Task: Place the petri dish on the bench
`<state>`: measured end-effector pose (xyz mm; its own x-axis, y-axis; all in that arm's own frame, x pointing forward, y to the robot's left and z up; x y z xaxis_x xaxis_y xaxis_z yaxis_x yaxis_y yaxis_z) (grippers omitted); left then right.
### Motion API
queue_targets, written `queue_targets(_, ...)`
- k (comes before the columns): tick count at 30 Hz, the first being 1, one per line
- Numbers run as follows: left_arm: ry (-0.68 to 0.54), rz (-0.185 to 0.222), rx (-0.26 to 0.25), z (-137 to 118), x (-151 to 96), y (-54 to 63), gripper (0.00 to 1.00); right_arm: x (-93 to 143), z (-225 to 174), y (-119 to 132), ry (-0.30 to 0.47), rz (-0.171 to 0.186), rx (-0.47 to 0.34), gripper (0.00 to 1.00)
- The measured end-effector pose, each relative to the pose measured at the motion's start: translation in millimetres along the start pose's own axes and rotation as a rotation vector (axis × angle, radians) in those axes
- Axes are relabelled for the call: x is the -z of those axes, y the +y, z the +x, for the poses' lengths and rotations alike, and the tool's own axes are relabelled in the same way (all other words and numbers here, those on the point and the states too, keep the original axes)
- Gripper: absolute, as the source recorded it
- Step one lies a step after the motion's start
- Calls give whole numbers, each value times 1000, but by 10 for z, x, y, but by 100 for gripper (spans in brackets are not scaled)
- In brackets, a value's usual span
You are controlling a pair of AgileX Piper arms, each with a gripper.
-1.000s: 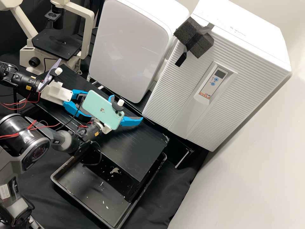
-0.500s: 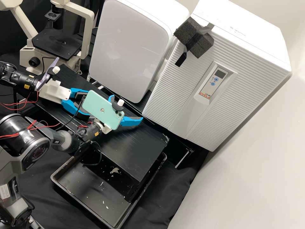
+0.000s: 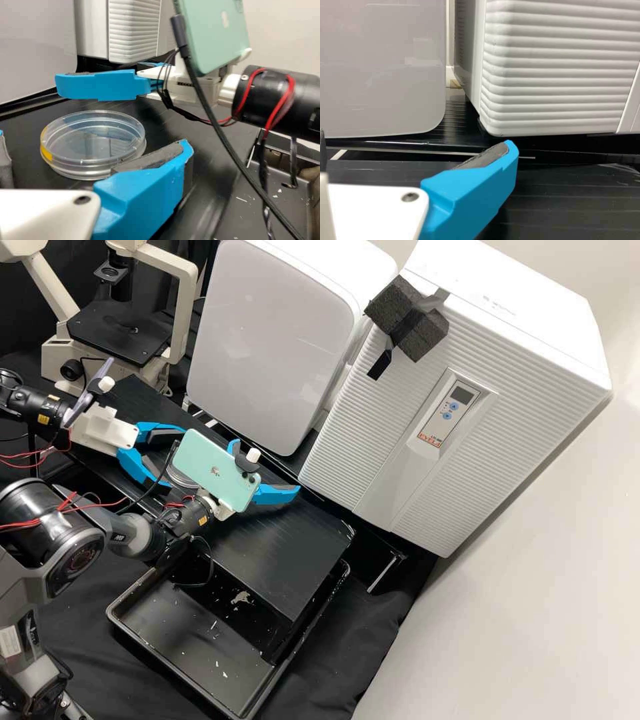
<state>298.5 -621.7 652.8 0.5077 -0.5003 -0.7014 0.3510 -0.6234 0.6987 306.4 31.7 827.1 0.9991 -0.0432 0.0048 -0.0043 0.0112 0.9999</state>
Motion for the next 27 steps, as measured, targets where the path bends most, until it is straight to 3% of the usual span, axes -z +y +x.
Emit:
queue_targets(3,-2,54,-5,-119,-66,23,100,0,0,0,0,0,0,100)
queue_targets(6,4,136,-19,-268,-113,52,100,0,0,0,0,0,0,100)
queue_targets(8,30,184,-52,-401,-114,81,100,0,0,0,0,0,0,100)
queue_targets(11,83,207,-115,-585,-89,139,100,0,0,0,0,0,0,100)
queue_targets(16,214,236,-229,-921,3,181,100,0,0,0,0,0,0,100)
queue_targets(21,338,241,-357,-1207,111,142,100,0,0,0,0,0,0,100)
queue_targets(27,481,174,-491,-1418,251,105,100,0,0,0,0,0,0,100)
